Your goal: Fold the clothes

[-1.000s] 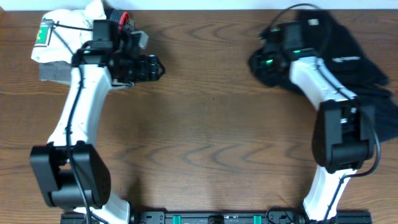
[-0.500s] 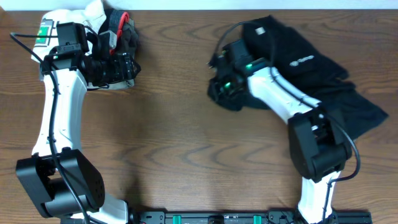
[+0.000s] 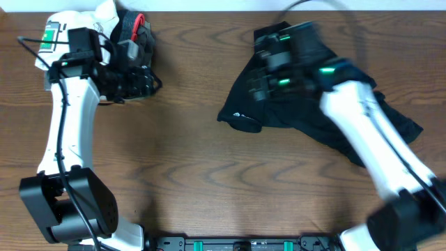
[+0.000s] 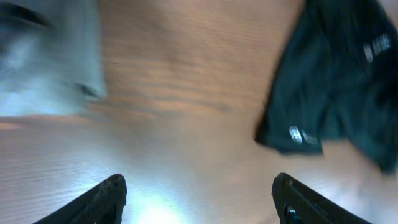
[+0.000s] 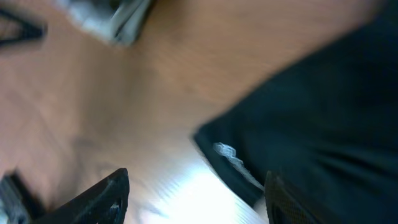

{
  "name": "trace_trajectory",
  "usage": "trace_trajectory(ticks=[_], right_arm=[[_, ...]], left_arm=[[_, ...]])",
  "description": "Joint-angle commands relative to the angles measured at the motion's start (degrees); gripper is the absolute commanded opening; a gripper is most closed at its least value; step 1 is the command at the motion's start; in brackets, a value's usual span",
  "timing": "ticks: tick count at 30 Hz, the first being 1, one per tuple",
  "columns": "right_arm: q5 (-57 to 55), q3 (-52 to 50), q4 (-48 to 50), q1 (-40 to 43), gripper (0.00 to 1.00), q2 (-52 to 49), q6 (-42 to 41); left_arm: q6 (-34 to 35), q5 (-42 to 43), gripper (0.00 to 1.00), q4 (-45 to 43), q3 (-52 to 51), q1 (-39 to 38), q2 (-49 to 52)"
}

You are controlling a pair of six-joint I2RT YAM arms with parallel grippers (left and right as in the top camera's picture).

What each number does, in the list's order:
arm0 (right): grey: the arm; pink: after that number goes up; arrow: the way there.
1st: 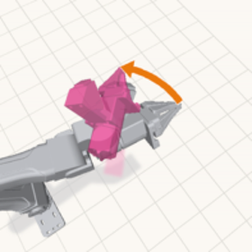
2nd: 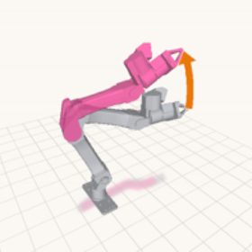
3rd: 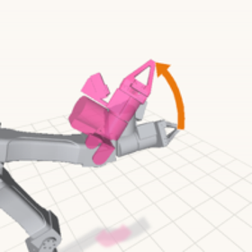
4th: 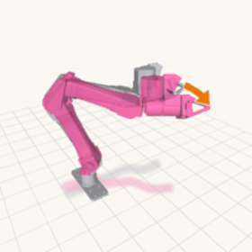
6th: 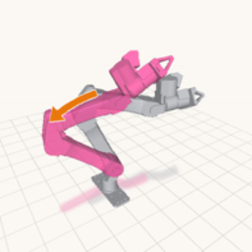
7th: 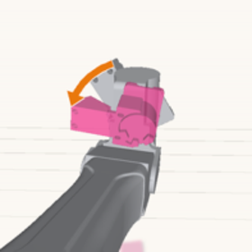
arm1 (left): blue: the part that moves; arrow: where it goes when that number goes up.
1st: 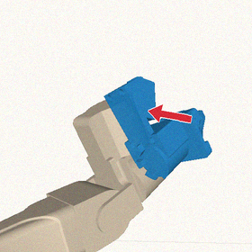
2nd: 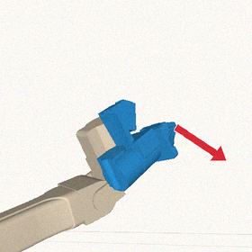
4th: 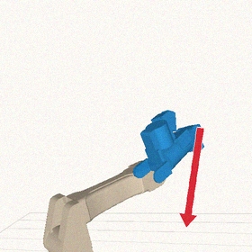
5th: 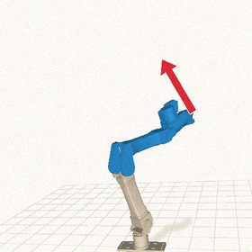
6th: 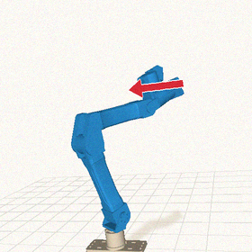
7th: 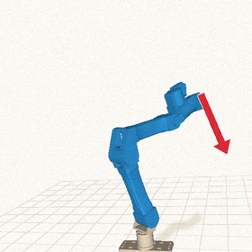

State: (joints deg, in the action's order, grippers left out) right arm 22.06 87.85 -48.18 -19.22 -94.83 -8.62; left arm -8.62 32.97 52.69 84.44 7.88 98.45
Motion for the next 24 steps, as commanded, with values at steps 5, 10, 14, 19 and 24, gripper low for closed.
trace_trajectory(ticks=[5, 10, 14, 19, 24], right_arm=[[-14.1, 0.5, -13.7, 10.2, 0.69, 10.7, -5.0], [-18.9, 0.5, -21.9, 13.6, 0.7, 14.4, -7.3], [-23.5, 0.4, -27.3, 14.0, 0.7, 14.7, -8.7], [-25.7, -0.9, -28.0, 14.0, 0.7, 14.7, -9.8], [-25.7, -1.9, -27.6, 14.6, 0.71, 14.7, -9.8]], left_arm=[[-20.6, 2.3, 0.76, 5.5, 0.7, -13.4, -0.2], [-20.5, -5.5, 0.77, 3.5, 0.7, -21.5, 3.9], [-20.5, -9.6, 0.77, 1.0, 0.7, -25.4, 8.7], [-20.5, -11.6, 0.77, -3.1, 0.7, -27.9, 14.2], [-20.0, -11.0, 0.78, -6.8, 0.7, -29.5, 16.9]])
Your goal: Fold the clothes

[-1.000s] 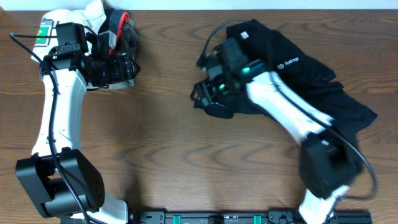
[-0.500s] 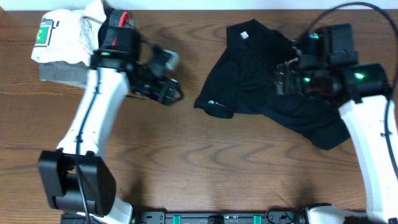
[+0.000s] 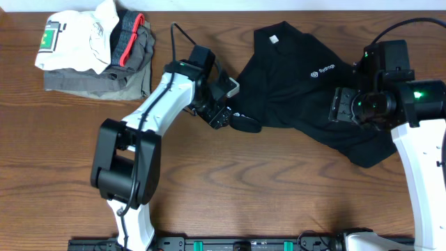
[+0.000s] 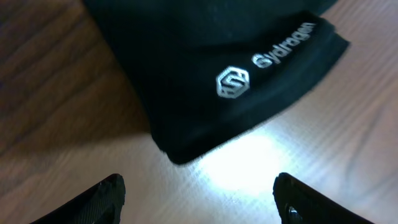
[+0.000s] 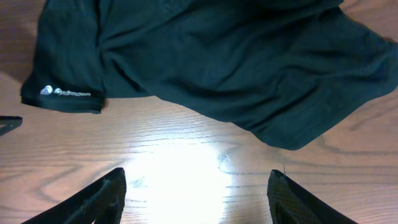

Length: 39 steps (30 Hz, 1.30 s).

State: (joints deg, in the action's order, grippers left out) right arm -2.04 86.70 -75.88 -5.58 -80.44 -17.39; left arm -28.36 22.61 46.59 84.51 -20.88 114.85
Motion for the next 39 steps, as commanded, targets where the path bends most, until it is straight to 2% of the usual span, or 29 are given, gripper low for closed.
trace_trajectory(ticks=[1, 2, 9, 20, 28, 35, 39], right_arm=[[-1.6, -1.0, 0.2, 1.1, 0.71, 0.3, -1.0], [-1.6, -1.2, 0.4, 1.2, 0.71, 0.3, -1.0], [-1.6, -3.2, 1.1, 1.5, 0.72, 0.3, -1.0], [-1.6, -6.7, 3.2, 3.4, 0.72, 0.3, -0.9], [-1.6, -6.7, 3.5, 3.7, 0.72, 0.3, 0.3], [-1.6, -6.7, 4.1, 3.7, 0.72, 0.3, 0.3], [-1.6, -6.7, 4.4, 3.7, 0.72, 0.3, 0.3]], left_arm=[[-0.3, -0.5, 0.79, -1.2, 0.7, -1.0, 0.8], [-0.3, -0.4, 0.82, -1.7, 0.7, -1.4, 1.0], [-0.3, -0.1, 0.85, -5.2, 0.7, -4.7, 2.1], [-0.3, 0.4, 0.85, -6.0, 0.6, -8.0, 3.0], [-0.3, -4.2, 0.85, -6.8, 0.6, -8.0, 5.6], [-0.3, -14.9, 0.85, -8.7, 0.6, -8.0, 5.7], [-0.3, -15.6, 0.84, -11.0, 0.3, -8.0, 5.7]])
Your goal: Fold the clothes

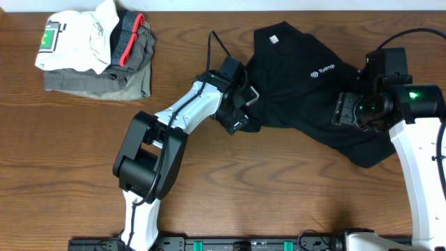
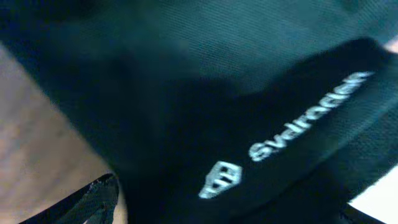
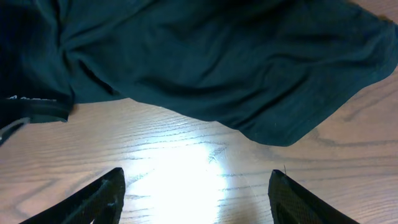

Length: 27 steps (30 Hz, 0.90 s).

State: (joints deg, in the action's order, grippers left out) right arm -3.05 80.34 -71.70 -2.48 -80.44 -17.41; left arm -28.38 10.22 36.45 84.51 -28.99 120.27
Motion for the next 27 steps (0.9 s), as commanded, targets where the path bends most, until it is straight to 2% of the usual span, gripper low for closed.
trace_trajectory(ticks=[1, 5, 8, 10, 17, 21, 24, 26, 27], right_arm=[[-0.6, -0.3, 0.3, 0.6, 0.72, 0.3, 0.3], [-0.6, -0.3, 0.4, 0.6, 0.72, 0.3, 0.3], [-0.6, -0.3, 0.4, 0.6, 0.72, 0.3, 0.3], [-0.6, -0.3, 0.4, 0.6, 0.72, 0.3, 0.3], [-0.6, -0.3, 1.0, 0.6, 0.72, 0.3, 0.3], [-0.6, -0.3, 1.0, 0.6, 0.72, 0.3, 0.3], [-0.6, -0.3, 1.3, 0.6, 0.72, 0.3, 0.3], [-0.6, -0.3, 1.2, 0.6, 0.72, 0.3, 0.3], [-0.6, -0.3, 1.2, 0.6, 0.72, 0.3, 0.3]], left_arm=[[-0.3, -3.2, 0.82, -1.4, 0.2, 0.1, 0.3], [-0.2, -3.2, 0.67, -1.8, 0.0, 0.1, 0.5], [0.0, -3.0, 0.51, -0.9, 0.0, -0.1, 0.7], [0.0, -2.6, 0.46, 0.1, 0.0, -0.3, 0.8], [-0.1, -2.3, 0.47, 5.8, 0.0, -1.0, 0.8], [-0.1, -2.3, 0.56, 7.6, 0.0, -0.9, 0.8], [-0.1, -1.2, 0.58, 7.6, 0.0, -0.9, 0.8], [-0.1, 0.3, 0.58, 7.6, 0.0, -1.0, 0.9], [-0.1, 0.9, 0.55, 7.6, 0.0, -1.0, 1.0]])
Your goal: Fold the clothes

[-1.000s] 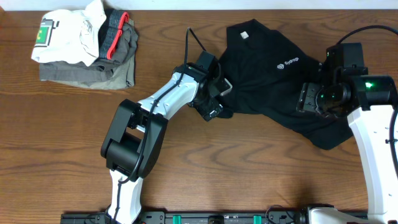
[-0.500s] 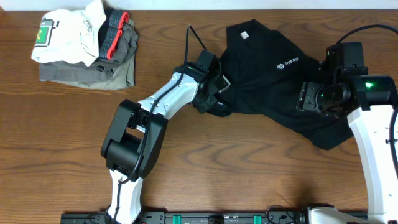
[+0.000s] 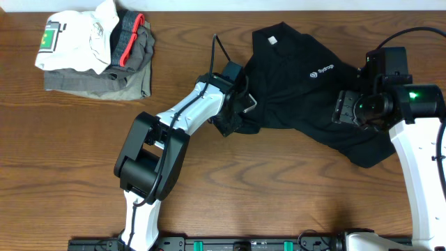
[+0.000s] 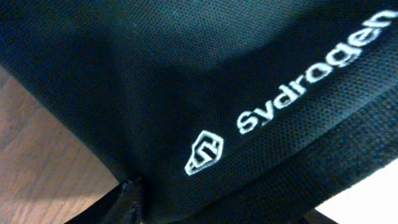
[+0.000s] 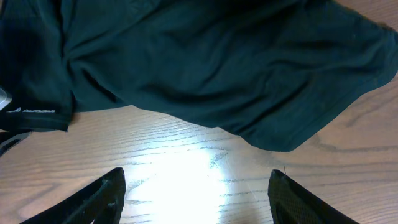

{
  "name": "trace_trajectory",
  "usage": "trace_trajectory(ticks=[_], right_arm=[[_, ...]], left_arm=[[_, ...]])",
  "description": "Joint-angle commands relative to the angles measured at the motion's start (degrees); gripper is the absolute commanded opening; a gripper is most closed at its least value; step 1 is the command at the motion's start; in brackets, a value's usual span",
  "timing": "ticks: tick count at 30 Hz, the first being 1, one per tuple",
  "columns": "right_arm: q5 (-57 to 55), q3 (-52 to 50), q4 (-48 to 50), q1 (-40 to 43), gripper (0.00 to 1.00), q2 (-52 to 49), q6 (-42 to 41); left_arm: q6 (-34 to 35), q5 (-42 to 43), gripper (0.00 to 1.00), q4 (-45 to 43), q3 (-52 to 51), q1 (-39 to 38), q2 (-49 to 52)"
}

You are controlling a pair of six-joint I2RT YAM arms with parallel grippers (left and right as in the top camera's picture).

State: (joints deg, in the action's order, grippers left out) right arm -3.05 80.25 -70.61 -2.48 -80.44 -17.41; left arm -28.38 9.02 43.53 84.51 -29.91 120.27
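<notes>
A crumpled black shirt [image 3: 300, 90] lies at the back right of the wooden table [image 3: 223, 188]. Its left sleeve [image 4: 249, 93], printed with a white logo, fills the left wrist view. My left gripper [image 3: 233, 124] is down on that sleeve, open, with the hem lying between its fingers [image 4: 129, 198]. The fingertips are hidden under the cloth. My right gripper [image 3: 346, 108] hovers over the shirt's right part. In the right wrist view that gripper [image 5: 198, 177] is open and holds nothing, above bare wood just in front of the shirt's hem [image 5: 273, 140].
A stack of folded clothes [image 3: 94, 49], white on top with grey and a red stripe, sits at the back left corner. The left arm [image 3: 188, 111] stretches across the middle of the table toward the shirt.
My left gripper has pressed further onto the sleeve, so the logo sits closer and sharper in its view. The right gripper has hardly shifted. The shirt lies as before.
First my left gripper was at the folded stack and the right arm was over the shirt, blurred. Then the left gripper stood open beside the sleeve and the right hovered at the shirt's right side. The left then reached the sleeve, and now the sleeve lies between its fingers.
</notes>
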Motion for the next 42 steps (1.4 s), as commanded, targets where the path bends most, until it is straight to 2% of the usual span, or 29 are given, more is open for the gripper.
trace_trajectory(ticks=[1, 2, 4, 6, 10, 17, 26, 34, 38, 40, 42], right_arm=[[-0.6, -0.2, 0.1, 0.6, 0.72, 0.3, 0.3], [-0.6, -0.2, 0.2, 0.6, 0.72, 0.3, 0.3], [-0.6, -0.2, 0.2, 0.6, 0.71, 0.3, 0.3], [-0.6, -0.2, 0.1, 0.6, 0.71, 0.3, 0.3], [0.0, -0.2, -0.1, 0.6, 0.71, 0.3, 0.3], [1.8, -0.3, 0.3, 0.6, 0.71, 0.3, 1.5], [9.1, -8.2, 6.0, 0.5, 0.68, 0.3, 5.6], [12.5, -19.1, 11.8, -2.4, 0.51, 0.3, 7.6], [14.3, -25.1, 18.4, -6.4, 0.41, 0.2, 8.8], [14.3, -27.9, 22.2, -8.4, 0.29, -0.3, 8.7], [14.3, -30.3, 25.8, -10.1, 0.01, -1.3, 8.5]], left_arm=[[-0.1, 2.1, 0.45, 0.5, 0.0, -0.1, 1.2], [-0.1, 2.1, 0.34, 0.5, 0.0, -0.1, 1.3], [-0.1, 2.1, 0.06, 0.5, 0.0, -0.1, 1.4], [1.6, 1.8, 0.06, 0.1, 0.1, 0.1, 1.4], [9.2, -1.2, 0.06, -0.2, 1.8, 1.5, 0.3], [16.7, -1.1, 0.06, 0.0, 7.6, 7.6, -5.9], [18.2, -1.1, 0.06, -1.6, 8.1, 14.1, -13.4], [18.2, -1.1, 0.06, -3.5, 8.1, 14.6, -14.7], [18.2, -1.1, 0.06, -4.0, 8.1, 14.6, -14.7], [18.2, -1.1, 0.06, -4.0, 8.1, 14.6, -14.7], [18.2, -1.1, 0.06, -3.9, 8.1, 14.6, -14.7]])
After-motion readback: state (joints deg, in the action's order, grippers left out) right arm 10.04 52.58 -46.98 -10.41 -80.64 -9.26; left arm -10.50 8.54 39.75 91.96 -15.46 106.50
